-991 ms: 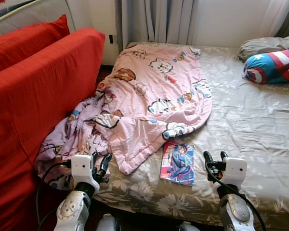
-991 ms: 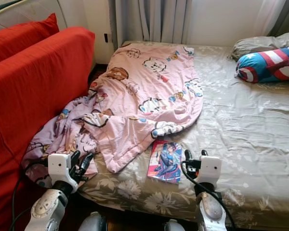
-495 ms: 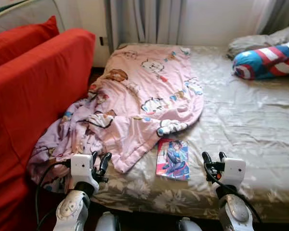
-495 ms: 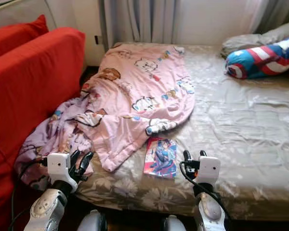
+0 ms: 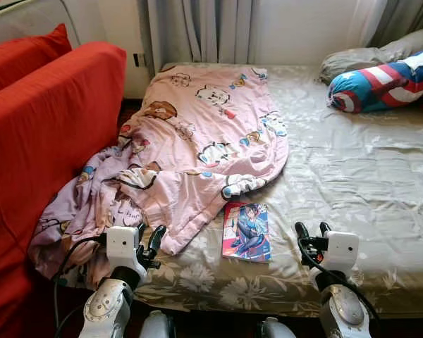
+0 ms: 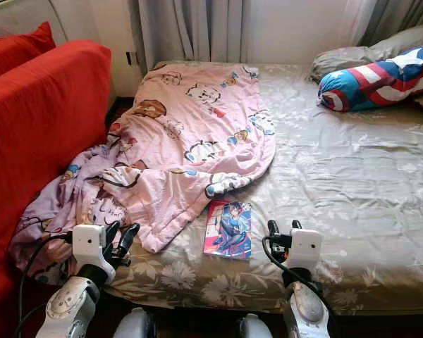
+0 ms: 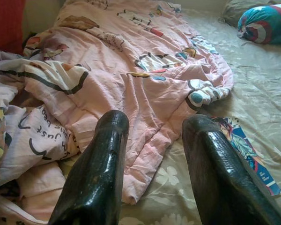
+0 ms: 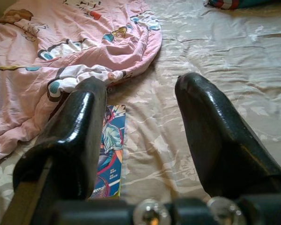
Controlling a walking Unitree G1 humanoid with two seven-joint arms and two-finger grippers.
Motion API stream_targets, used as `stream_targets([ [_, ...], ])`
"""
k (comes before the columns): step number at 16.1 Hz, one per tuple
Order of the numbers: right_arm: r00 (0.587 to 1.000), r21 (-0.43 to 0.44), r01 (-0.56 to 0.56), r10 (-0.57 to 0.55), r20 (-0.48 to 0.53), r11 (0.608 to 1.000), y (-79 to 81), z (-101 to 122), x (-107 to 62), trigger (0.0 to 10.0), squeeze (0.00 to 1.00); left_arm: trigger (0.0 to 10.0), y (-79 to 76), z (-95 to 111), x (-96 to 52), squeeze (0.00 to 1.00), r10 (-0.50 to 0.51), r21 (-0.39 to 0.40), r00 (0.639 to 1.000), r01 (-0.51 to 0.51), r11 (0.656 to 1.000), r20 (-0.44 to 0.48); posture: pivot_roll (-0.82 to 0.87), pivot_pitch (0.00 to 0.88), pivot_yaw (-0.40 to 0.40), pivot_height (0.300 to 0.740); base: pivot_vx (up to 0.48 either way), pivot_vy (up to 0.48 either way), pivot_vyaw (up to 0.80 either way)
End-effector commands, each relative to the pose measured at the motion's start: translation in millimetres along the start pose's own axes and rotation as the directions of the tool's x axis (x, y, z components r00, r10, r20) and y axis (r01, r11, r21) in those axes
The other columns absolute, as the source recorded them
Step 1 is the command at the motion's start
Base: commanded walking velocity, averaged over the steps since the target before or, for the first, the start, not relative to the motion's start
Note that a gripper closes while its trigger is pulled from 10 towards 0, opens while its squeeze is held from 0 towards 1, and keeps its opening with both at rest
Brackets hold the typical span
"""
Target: Clean up the room
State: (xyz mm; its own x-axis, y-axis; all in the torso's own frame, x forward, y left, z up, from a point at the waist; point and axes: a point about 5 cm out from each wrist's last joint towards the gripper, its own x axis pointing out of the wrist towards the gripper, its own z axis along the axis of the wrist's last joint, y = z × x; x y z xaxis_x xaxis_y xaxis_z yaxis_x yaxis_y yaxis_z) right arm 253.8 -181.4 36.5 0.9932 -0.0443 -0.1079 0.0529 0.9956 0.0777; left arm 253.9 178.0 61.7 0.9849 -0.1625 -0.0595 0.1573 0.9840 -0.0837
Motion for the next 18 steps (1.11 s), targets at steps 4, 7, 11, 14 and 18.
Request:
stream_targets([
  [4,1.0,0.001,-0.008,0.008,-0.014,1.0,1.5,-2.6,-1.2,10.0,0.0,10.0,-0.4,1.6,-1.3,0.0,-0.006,-0.006,1.0,0.006,1.0,-0.003,-0.03,0.076,-0.009,0.647,0.0,0.0,0.0],
  [7,1.0,-0.009,-0.012,0.012,-0.022,1.0,0.5,-3.7,-1.3,10.0,0.0,10.0,-0.9,2.1,-1.0,0.0,-0.007,-0.008,1.0,0.007,1.0,-0.001,-0.03,0.074,-0.009,0.647,0.0,0.0,0.0],
  [11,1.0,-0.002,-0.01,0.01,-0.014,1.0,0.9,-2.7,-0.7,10.0,0.0,10.0,-1.4,2.9,-0.6,0.0,-0.01,-0.008,1.0,0.01,1.0,0.003,-0.03,0.068,-0.008,0.647,0.0,0.0,0.0],
  [14,1.0,0.0,-0.011,0.011,-0.011,1.0,0.8,-1.9,-0.3,10.0,0.0,10.0,-1.8,3.0,-0.6,0.0,-0.008,-0.008,1.0,0.009,1.0,0.007,-0.03,0.067,-0.008,0.647,0.0,0.0,0.0],
  [18,1.0,-0.003,-0.011,0.011,-0.018,1.0,0.6,-3.2,0.2,10.0,0.0,10.0,-1.6,4.9,-0.2,0.0,-0.003,-0.008,1.0,0.003,1.0,0.022,-0.03,0.07,-0.009,0.647,0.0,0.0,0.0],
])
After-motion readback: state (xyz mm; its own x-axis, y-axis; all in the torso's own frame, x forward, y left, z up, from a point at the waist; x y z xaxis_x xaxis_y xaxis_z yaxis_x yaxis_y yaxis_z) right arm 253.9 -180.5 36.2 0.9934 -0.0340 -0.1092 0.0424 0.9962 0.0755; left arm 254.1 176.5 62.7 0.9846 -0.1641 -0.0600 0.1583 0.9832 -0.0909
